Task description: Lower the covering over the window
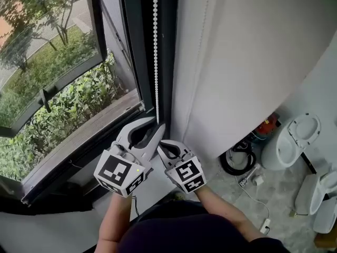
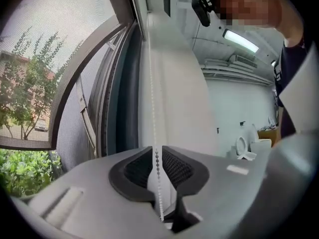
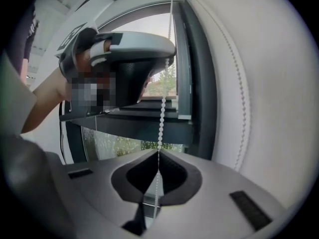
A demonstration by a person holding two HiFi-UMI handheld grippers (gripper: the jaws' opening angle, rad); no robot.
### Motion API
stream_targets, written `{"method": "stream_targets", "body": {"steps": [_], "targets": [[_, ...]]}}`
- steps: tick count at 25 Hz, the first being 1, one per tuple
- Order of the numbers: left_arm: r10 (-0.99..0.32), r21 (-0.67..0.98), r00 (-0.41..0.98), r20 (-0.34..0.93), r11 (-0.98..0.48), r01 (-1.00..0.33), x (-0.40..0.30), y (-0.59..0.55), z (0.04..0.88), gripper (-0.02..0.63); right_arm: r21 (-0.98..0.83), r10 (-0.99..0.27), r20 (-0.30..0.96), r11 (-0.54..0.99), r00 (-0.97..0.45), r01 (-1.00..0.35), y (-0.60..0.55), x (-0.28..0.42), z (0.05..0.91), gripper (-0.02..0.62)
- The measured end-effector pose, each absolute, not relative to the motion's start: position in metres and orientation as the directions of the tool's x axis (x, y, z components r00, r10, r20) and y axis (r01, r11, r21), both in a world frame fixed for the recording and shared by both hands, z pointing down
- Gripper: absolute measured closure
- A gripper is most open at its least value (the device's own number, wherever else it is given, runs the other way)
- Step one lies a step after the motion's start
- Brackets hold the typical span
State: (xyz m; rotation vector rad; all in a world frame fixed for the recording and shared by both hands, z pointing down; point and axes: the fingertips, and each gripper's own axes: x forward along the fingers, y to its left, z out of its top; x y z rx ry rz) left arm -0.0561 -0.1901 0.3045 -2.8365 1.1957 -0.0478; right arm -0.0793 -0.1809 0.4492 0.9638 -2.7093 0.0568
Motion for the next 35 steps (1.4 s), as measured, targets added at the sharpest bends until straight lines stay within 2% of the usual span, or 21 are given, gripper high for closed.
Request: {"method": "stream_targets", "body": {"steps": [2, 3, 13, 35], "targets": [[-0.716, -0.071, 0.698, 0.010, -0.697, -0.713, -0.054, -0.191, 0.303, 0.591, 0.051, -0.617, 0.259, 0.777, -0.743, -0.628, -0.181, -0.079, 0.449, 0.581], [-0.713, -0.068, 0.701, 0.013, -0.700, -0.711, -0.053, -0.191, 0.303, 0.594, 0.050, -0.619, 0.258, 0.775, -0.742, -0.630, -0.182, -0.078, 0.449, 0.581], [-0.708, -0.031, 0.704, 0.049, -0.706, -0.708, -0.053, -0.193, 0.329, 0.595, 0.042, -0.612, 0.312, 0.773, -0.727, -0.633, -0.185, -0.077, 0.474, 0.583], [-0.680, 0.111, 0.696, 0.231, -0.693, -0.713, -0.048, -0.192, 0.458, 0.595, -0.007, -0.513, 0.561, 0.782, -0.650, -0.623, -0.174, -0.062, 0.599, 0.583]]}}
